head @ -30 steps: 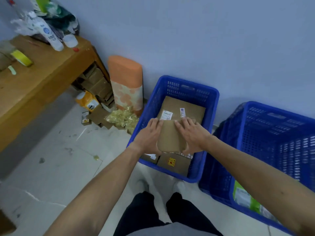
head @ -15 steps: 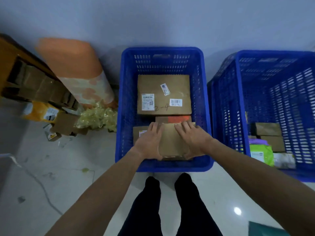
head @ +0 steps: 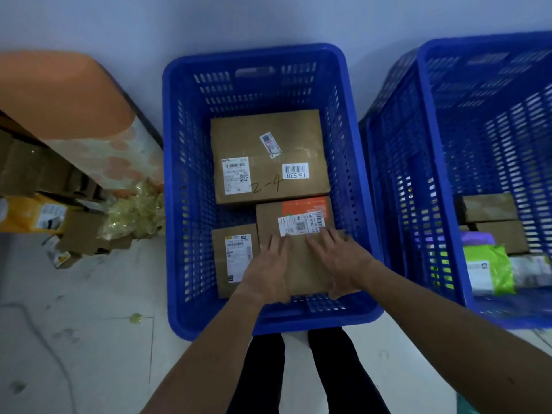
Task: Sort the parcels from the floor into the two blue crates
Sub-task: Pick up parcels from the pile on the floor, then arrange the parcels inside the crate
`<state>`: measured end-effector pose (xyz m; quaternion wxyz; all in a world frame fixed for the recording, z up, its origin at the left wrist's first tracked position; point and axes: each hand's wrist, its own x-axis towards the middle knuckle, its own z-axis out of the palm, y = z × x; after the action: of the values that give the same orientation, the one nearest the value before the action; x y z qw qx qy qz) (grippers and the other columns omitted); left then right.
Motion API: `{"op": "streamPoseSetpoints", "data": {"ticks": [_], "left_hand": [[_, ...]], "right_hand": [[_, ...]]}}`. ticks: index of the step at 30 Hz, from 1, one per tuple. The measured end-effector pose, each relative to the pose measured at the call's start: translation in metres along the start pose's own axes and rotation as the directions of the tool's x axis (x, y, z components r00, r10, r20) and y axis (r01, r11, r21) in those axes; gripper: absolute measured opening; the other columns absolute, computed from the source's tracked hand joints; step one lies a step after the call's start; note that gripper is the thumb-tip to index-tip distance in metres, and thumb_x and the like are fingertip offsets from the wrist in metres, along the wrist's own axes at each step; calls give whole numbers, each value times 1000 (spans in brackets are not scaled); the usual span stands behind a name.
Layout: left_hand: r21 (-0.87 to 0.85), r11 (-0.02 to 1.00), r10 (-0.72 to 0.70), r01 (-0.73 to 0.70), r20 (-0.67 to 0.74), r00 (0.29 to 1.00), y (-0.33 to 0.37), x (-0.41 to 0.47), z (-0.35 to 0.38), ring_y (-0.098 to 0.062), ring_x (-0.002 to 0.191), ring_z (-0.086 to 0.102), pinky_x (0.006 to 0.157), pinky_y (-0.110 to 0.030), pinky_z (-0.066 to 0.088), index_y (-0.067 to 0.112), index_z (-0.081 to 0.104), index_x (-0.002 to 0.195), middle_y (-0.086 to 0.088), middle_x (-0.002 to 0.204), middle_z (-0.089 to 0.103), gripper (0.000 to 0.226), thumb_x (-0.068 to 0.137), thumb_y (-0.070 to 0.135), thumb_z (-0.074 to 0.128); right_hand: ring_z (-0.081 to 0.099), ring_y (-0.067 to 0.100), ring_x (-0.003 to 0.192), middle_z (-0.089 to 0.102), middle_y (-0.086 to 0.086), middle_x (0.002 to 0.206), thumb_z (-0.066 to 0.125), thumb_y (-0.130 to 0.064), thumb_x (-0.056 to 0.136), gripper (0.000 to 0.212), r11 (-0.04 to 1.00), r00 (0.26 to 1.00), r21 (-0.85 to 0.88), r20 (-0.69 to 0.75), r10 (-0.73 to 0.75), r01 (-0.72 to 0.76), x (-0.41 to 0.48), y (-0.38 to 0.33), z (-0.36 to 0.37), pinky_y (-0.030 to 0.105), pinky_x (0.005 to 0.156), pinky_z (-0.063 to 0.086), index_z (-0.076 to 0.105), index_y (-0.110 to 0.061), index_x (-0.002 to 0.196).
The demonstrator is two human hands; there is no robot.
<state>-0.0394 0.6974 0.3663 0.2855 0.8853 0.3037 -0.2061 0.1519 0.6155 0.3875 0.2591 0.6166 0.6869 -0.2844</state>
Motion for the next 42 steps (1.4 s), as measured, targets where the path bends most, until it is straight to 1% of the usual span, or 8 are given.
{"op": "streamPoseSetpoints", "data": {"ticks": [3, 6, 12, 20, 24, 30, 39, 42], "left_hand": [[4, 1000, 15, -15, -28, 1000, -2, 5, 8, -28, 135, 29, 98, -43, 51, 11, 14, 152, -10, 143, 25, 137, 45, 55, 86], [-42, 999, 11, -11, -4, 1000, 1, 0, 8, -23, 132, 31, 102, -42, 48, 13, 10, 155, -7, 143, 24, 134, 53, 69, 78], [-28, 1000, 12, -12, 9, 1000, 2, 0, 5, -24, 139, 27, 110, -39, 40, 15, 10, 155, -5, 149, 22, 122, 63, 58, 77], [22, 995, -95, 94, 30, 995, 16, -9, -24, -22, 142, 27, 114, -48, 32, 19, 9, 157, -2, 155, 27, 128, 60, 74, 72], [15, 990, -142, 142, 52, 988, 37, -28, -51, -23, 147, 19, 117, -47, 28, 21, 4, 158, -3, 162, 18, 126, 64, 71, 73], [21, 983, -183, 183, 32, 983, 73, -57, -102, -27, 150, 18, 120, -46, 26, 24, 1, 159, -3, 166, 11, 128, 65, 78, 70], [-104, 962, -258, 253, -43, 965, 142, -115, -150, -28, 147, 23, 117, -44, 28, 23, 12, 158, -2, 162, 22, 123, 65, 70, 78], [-45, 975, -218, 216, -59, 974, 148, -119, -162, -26, 141, 34, 112, -45, 37, 24, 19, 156, -2, 158, 31, 119, 63, 75, 74]], "right_hand": [[13, 39, 143, 5, 21, 154, 79, -64, 59, 139, 1000, 1000, 0, -15, 6, -6, 1, 5, 5, 57, 110, 32, -10, -17, 154], [26, 34, 135, 19, 19, 148, 75, -63, 67, 128, 999, 999, 32, -54, -2, 4, -5, 2, 9, 53, 107, 37, -5, -16, 154], [32, 35, 131, 25, 18, 144, 70, -58, 76, 115, 998, 994, 38, -93, 57, -54, -9, -7, 10, 50, 102, 42, -1, -12, 155], [34, 34, 132, 29, 21, 147, 61, -39, 90, 82, 988, 989, 57, -23, 147, -146, -24, -2, 4, 46, 105, 39, 17, -3, 150], [35, 34, 135, 28, 23, 148, 64, -52, 83, 94, 974, 987, 165, -4, 160, -158, -54, -6, -13, 43, 105, 39, 21, 0, 148], [41, 31, 129, 37, 17, 144, 62, -59, 80, 92, 963, 981, 195, -19, 191, -184, -107, -7, -46, 44, 103, 41, 30, -4, 145], [43, 30, 124, 44, 13, 135, 63, -58, 81, 78, 935, 960, 267, -93, 264, -231, -200, 10, -66, 45, 99, 43, 39, -9, 137], [44, 30, 125, 43, 12, 135, 65, -61, 79, 81, 913, 936, 296, -124, 330, -282, -225, 7, -66, 44, 98, 43, 40, -9, 136]]}}
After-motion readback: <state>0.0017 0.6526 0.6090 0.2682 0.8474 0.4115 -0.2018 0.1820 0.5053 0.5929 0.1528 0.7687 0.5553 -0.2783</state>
